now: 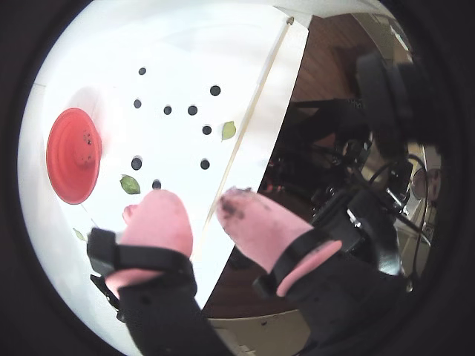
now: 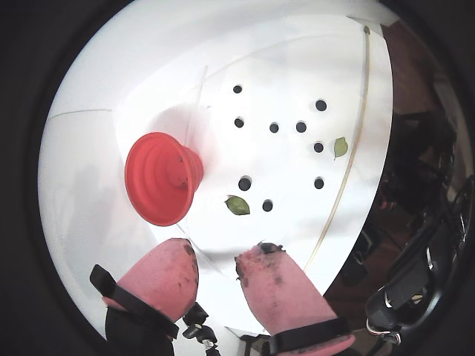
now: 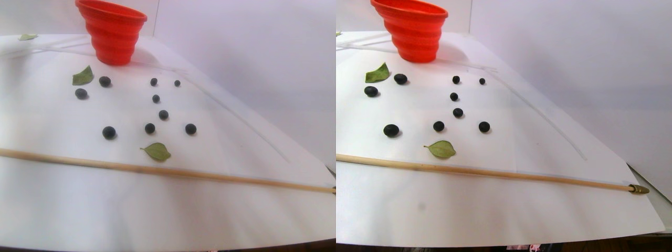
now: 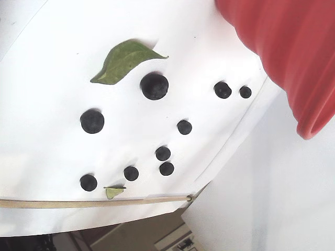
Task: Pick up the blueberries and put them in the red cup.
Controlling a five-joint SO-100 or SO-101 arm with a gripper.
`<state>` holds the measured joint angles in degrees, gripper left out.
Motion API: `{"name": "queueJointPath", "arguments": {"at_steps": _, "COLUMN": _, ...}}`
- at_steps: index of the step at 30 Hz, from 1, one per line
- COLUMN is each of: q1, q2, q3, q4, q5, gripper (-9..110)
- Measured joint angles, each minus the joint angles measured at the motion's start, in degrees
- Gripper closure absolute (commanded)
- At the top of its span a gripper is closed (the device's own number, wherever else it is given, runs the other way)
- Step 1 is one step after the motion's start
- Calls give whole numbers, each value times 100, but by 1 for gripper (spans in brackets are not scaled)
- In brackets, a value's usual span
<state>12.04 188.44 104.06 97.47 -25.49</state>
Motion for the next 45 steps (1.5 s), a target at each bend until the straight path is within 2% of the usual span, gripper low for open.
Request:
{"name": "queueJointPath", "arguments": {"at_steps": 16, "q1": -387, "q2": -844, "q3": 562, "q4": -123, "q5": -2013, "gripper": 90}}
{"name": "queueJointPath", "arguments": {"at_steps": 30, "q1": -914, "q2": -896, "q3": 1696, "q4": -527, "q5": -2856, "gripper": 90}}
{"name": "queueJointPath", "arguments": {"at_steps": 45, "q1": -299, "q2": -967, "q3": 2707, "q4": -1468, "q5": -3498, "gripper": 90}}
